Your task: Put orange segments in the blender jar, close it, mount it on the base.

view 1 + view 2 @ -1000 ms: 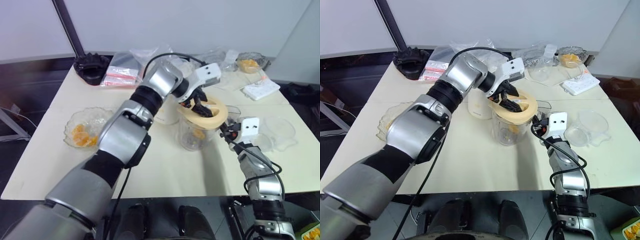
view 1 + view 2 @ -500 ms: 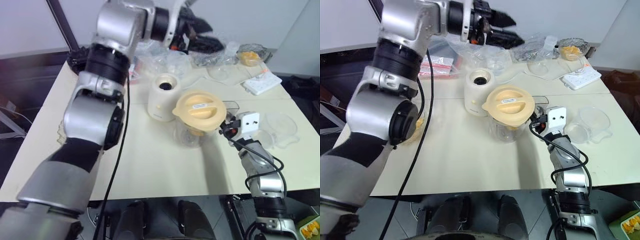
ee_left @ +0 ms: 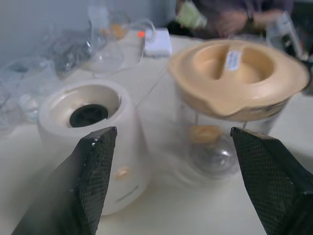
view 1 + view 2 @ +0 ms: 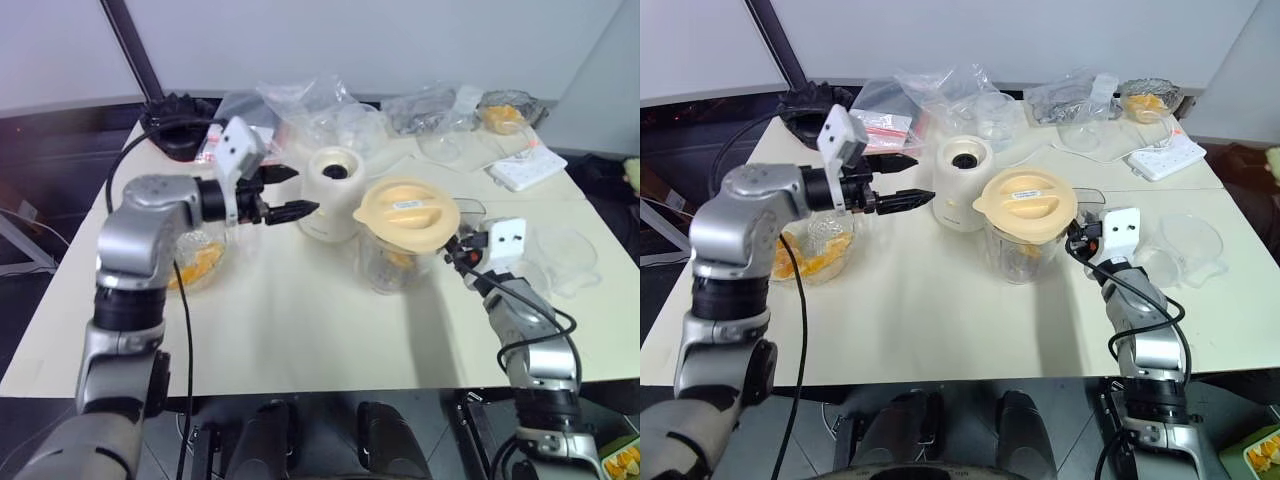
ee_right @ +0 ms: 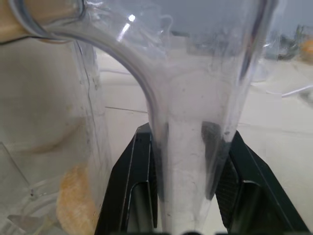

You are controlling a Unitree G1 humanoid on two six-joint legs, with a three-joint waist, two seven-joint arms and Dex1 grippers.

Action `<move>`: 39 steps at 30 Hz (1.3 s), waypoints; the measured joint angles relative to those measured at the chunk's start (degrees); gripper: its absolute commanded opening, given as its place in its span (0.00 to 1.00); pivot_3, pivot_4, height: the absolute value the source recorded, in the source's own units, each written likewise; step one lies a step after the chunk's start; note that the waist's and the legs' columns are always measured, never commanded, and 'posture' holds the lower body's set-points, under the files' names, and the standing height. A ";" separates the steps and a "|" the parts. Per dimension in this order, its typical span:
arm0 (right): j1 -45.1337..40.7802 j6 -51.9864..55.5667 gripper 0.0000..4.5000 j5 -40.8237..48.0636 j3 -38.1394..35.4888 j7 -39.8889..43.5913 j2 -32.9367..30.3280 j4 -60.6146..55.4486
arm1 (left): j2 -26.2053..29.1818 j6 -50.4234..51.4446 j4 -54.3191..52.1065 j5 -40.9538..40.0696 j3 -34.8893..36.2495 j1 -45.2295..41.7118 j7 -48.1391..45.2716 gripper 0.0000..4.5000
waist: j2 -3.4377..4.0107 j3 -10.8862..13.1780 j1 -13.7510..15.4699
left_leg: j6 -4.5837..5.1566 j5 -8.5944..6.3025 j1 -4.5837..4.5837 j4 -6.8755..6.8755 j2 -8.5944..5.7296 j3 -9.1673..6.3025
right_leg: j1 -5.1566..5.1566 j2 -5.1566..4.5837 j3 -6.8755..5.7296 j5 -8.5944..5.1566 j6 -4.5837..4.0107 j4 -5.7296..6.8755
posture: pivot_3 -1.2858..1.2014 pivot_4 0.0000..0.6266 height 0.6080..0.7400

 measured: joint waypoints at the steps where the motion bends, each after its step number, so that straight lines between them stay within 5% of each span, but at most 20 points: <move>1: -3.45 2.50 0.21 -0.20 -0.74 -1.36 -0.99 0.43 | 0.66 0.02 -2.14 -0.46 0.52 2.04 1.17 0.87 | 0.03 0.12 -0.13 | -0.01 0.04 0.01 0.00 0.01 0.09 | -0.07 -0.01 0.03 0.05 -0.06 0.02 | 0.52 0.24 1.00; 10: -34.78 7.14 0.21 -1.30 -3.28 -7.05 -4.36 11.62 | 0.00 0.14 -11.49 -3.93 3.10 9.16 12.91 0.87 | 0.11 0.24 -0.60 | -0.05 0.09 0.07 -0.29 0.24 0.29 | -0.26 0.32 0.16 0.09 -0.08 0.12 | 0.52 0.24 1.00; 20: -58.23 -2.54 0.21 -1.12 -0.99 -4.43 8.71 46.12 | 2.07 -3.48 -11.82 -2.98 5.81 14.00 23.41 0.87 | 0.10 0.27 -1.58 | -0.05 0.08 0.00 -0.35 0.17 0.50 | -0.35 0.23 0.32 0.21 0.11 0.09 | 0.52 0.24 1.00; 29: -60.64 -6.72 0.21 -1.91 0.28 -3.39 11.11 56.00 | 4.22 -4.69 -10.88 -3.34 7.71 15.36 26.68 0.87 | 0.06 0.32 -1.66 | -0.05 0.04 -0.05 -0.45 0.10 0.49 | -0.43 0.13 0.32 0.22 0.11 0.04 | 0.52 0.24 1.00; 39: -55.36 -2.26 0.21 -1.67 1.22 -4.40 13.33 47.04 | 4.33 -4.60 -11.21 -4.40 7.01 16.13 28.95 0.87 | 0.06 0.32 -1.94 | -0.31 0.21 -0.01 -0.94 0.12 0.52 | -0.70 0.13 0.34 0.24 0.12 0.09 | 0.52 0.24 1.00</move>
